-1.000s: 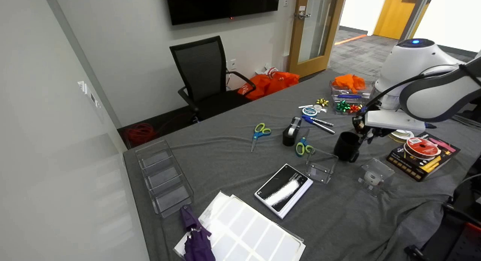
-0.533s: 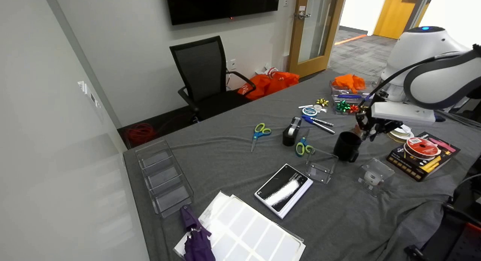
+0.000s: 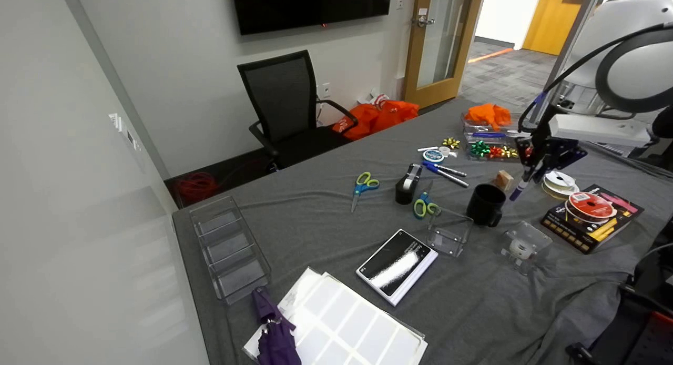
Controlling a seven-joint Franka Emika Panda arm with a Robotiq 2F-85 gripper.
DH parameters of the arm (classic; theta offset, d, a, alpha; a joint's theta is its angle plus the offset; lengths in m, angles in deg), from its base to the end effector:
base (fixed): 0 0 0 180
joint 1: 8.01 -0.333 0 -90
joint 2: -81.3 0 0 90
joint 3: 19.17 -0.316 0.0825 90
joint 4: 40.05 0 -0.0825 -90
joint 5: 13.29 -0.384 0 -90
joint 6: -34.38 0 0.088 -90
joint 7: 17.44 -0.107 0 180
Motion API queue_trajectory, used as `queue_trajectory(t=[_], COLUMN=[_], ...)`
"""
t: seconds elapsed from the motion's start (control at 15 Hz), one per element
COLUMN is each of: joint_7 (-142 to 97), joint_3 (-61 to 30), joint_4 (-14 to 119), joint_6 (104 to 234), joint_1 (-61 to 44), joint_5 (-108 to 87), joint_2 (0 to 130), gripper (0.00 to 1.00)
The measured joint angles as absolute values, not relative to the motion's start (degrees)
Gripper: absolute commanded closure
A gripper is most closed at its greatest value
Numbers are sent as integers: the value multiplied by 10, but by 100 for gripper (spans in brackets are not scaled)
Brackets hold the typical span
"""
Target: Remove the marker from the black cup
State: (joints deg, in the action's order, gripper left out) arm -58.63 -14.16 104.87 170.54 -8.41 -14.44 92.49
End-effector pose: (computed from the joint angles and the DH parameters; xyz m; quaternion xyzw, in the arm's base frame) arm 0.4452 -0.0352 0.3497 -0.9183 0.3949 -0.0148 0.0213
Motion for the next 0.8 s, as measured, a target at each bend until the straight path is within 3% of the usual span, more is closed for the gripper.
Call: queue_trajectory(t=[0.8], joint_7=[-596], joint_3=[-202], joint_4=[1019], joint_6=[1721], joint_1=[-91], joint_5=[-294], joint_2=[900], gripper=[95])
